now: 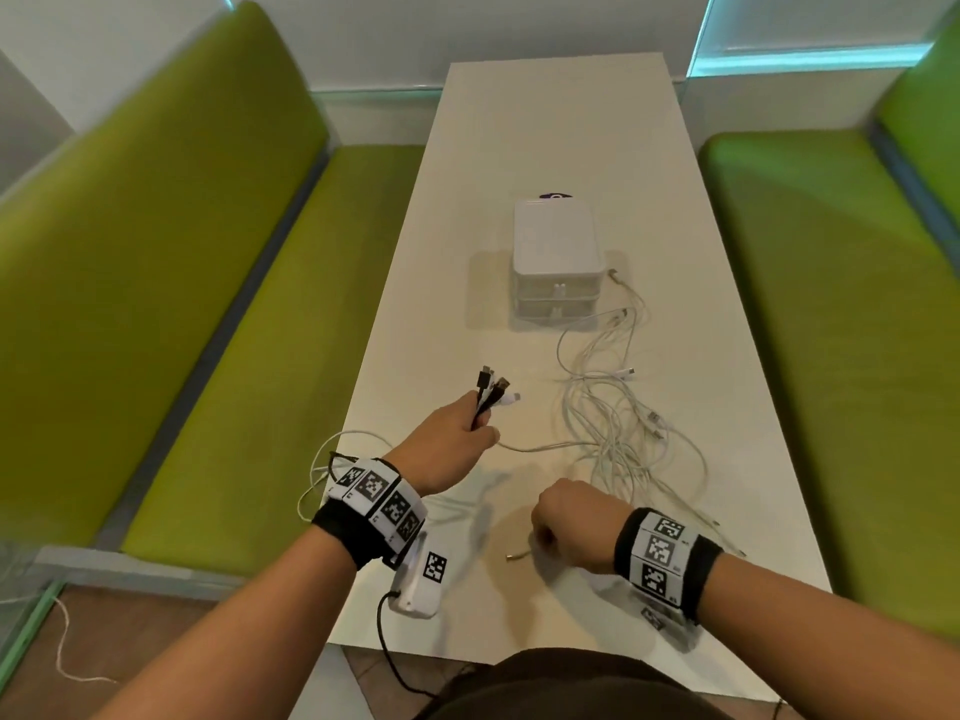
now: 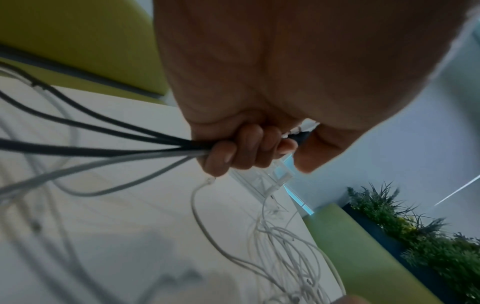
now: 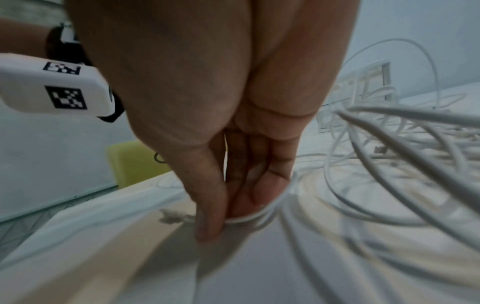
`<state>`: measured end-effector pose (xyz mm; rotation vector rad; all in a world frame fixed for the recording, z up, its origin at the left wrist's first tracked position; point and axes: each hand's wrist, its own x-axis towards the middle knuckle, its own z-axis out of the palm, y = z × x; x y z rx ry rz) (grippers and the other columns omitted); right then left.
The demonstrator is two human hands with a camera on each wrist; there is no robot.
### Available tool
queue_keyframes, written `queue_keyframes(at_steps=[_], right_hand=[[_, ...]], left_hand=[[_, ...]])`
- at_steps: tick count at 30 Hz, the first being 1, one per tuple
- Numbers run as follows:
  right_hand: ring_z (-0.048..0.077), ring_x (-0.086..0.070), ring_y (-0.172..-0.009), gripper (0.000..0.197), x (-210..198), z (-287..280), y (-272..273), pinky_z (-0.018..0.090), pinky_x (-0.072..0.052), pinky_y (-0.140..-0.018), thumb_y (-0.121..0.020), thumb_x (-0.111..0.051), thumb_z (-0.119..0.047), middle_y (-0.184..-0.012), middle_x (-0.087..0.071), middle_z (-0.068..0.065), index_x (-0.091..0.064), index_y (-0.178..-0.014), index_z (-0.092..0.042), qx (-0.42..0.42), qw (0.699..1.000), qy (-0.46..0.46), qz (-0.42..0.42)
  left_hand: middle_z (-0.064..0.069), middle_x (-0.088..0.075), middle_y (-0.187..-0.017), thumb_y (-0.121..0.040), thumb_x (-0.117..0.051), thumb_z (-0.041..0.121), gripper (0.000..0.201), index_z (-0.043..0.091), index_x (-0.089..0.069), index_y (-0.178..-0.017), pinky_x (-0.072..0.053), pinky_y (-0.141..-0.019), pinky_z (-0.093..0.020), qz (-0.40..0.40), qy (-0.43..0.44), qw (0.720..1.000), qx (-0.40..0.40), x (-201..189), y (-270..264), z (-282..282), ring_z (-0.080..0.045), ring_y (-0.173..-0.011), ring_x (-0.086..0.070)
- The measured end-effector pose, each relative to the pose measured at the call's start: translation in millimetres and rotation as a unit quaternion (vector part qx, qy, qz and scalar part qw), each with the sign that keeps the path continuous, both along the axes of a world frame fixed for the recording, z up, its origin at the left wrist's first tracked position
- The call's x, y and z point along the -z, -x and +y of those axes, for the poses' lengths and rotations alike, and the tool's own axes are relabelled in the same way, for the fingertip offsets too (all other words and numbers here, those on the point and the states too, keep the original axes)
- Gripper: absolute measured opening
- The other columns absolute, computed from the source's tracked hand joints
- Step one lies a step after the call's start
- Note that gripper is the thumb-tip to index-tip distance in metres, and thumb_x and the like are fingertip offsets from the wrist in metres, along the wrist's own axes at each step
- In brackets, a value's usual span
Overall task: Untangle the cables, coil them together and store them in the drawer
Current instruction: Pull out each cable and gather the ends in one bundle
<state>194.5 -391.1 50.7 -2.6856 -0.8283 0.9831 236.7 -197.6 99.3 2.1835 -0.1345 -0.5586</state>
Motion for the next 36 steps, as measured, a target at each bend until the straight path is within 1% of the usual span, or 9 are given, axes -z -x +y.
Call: queue_keyframes(at_steps=[3,6,8,13,17,21,28,31,36], right_hand=[[0.026,-0.065,-0.070,0.014,1.8,-7.0,-3.3,0.027,-0.048,-0.058,-0.085,-0.064,-0.018,-0.078,-0.071,0.008,-0.074,-0.083,-0.008,0.049,0.998,-0.046,0.017],[0.009,-0.062,-0.068,0.005,-0.6,-13.9,-11.9,0.016,-0.049,-0.062,-0.079,-0.072,-0.018,-0.075,-0.069,-0.006,-0.071,-0.077,-0.022,0.209,0.961,-0.183,0.011],[0.005,-0.062,-0.063,0.009,-7.1,-16.2,-17.3,0.018,-0.052,-0.063,-0.081,-0.075,-0.013,-0.073,-0.070,-0.002,-0.070,-0.078,-0.021,0.337,0.891,-0.303,0.002],[0.021,-0.067,-0.061,0.004,-30.1,-3.8,-27.5,0.030,-0.059,-0.063,-0.087,-0.076,-0.003,-0.070,-0.071,0.008,-0.073,-0.089,-0.005,0.495,0.724,-0.479,0.039],[0.024,-0.071,-0.062,0.008,-32.7,17.9,-26.1,0.030,-0.060,-0.063,-0.088,-0.075,-0.002,-0.070,-0.073,0.012,-0.071,-0.093,0.004,0.510,0.693,-0.505,0.070],[0.032,-0.075,-0.068,0.016,-29.2,35.1,-22.5,0.033,-0.061,-0.065,-0.089,-0.074,-0.001,-0.078,-0.075,0.022,-0.066,-0.094,0.011,0.537,0.664,-0.513,0.082],[0.011,-0.070,-0.064,0.008,-27.6,37.0,-21.3,0.019,-0.053,-0.064,-0.081,-0.082,-0.005,-0.075,-0.077,0.008,-0.075,-0.083,-0.004,0.496,0.749,-0.439,0.027],[0.021,-0.074,-0.078,0.008,-22.2,40.0,-21.9,0.025,-0.057,-0.078,-0.078,-0.084,-0.008,-0.078,-0.078,0.005,-0.077,-0.080,-0.011,0.484,0.790,-0.377,0.022],[0.021,-0.075,-0.079,0.006,-18.5,35.4,-24.7,0.033,-0.059,-0.085,-0.078,-0.083,-0.011,-0.075,-0.078,0.003,-0.079,-0.080,-0.015,0.489,0.789,-0.370,0.024]], left_hand=[[0.010,-0.065,-0.120,-0.105,-0.043,0.036,0.034,0.026,-0.055,-0.135,-0.041,-0.096,-0.031,-0.012,0.012,1.000,0.003,5.7,-1.1,-4.2,-0.009,-0.107,-0.057],[0.000,-0.053,-0.065,-0.107,-0.040,0.031,0.028,0.017,-0.061,-0.096,-0.038,-0.064,-0.040,0.014,0.099,0.993,-0.058,12.7,-4.1,-7.7,-0.021,-0.058,-0.048],[0.006,-0.038,-0.055,-0.108,-0.037,0.028,0.034,0.011,-0.053,-0.084,-0.029,-0.052,-0.030,0.059,0.182,0.975,-0.112,18.8,-5.6,-10.7,-0.015,-0.049,-0.030],[0.006,-0.042,-0.060,-0.107,-0.040,0.016,0.023,0.008,-0.059,-0.096,-0.030,-0.051,-0.024,0.079,0.252,0.954,-0.141,27.2,-4.4,-17.7,-0.011,-0.051,-0.034],[0.010,-0.056,-0.065,-0.104,-0.044,0.014,0.019,0.010,-0.063,-0.107,-0.034,-0.055,-0.022,0.081,0.289,0.944,-0.137,30.5,-1.8,-21.1,-0.010,-0.057,-0.041],[-0.008,-0.059,-0.080,-0.094,-0.049,0.034,0.026,0.016,-0.066,-0.103,-0.038,-0.062,-0.029,0.066,0.318,0.933,-0.153,34.9,0.1,-17.1,-0.021,-0.066,-0.043],[-0.003,-0.055,-0.066,-0.106,-0.041,0.022,0.029,0.007,-0.060,-0.090,-0.041,-0.061,-0.029,0.039,0.294,0.942,-0.160,39.8,-0.8,-11.0,-0.015,-0.060,-0.048],[-0.004,-0.067,-0.078,-0.106,-0.043,0.021,0.030,0.010,-0.065,-0.087,-0.050,-0.076,-0.037,0.016,0.296,0.943,-0.154,38.8,-7.8,-8.4,-0.019,-0.075,-0.059],[-0.010,-0.066,-0.075,-0.105,-0.046,0.014,0.022,0.007,-0.066,-0.098,-0.056,-0.089,-0.047,0.013,0.349,0.920,-0.178,34.4,-13.2,-10.1,-0.025,-0.079,-0.068]])
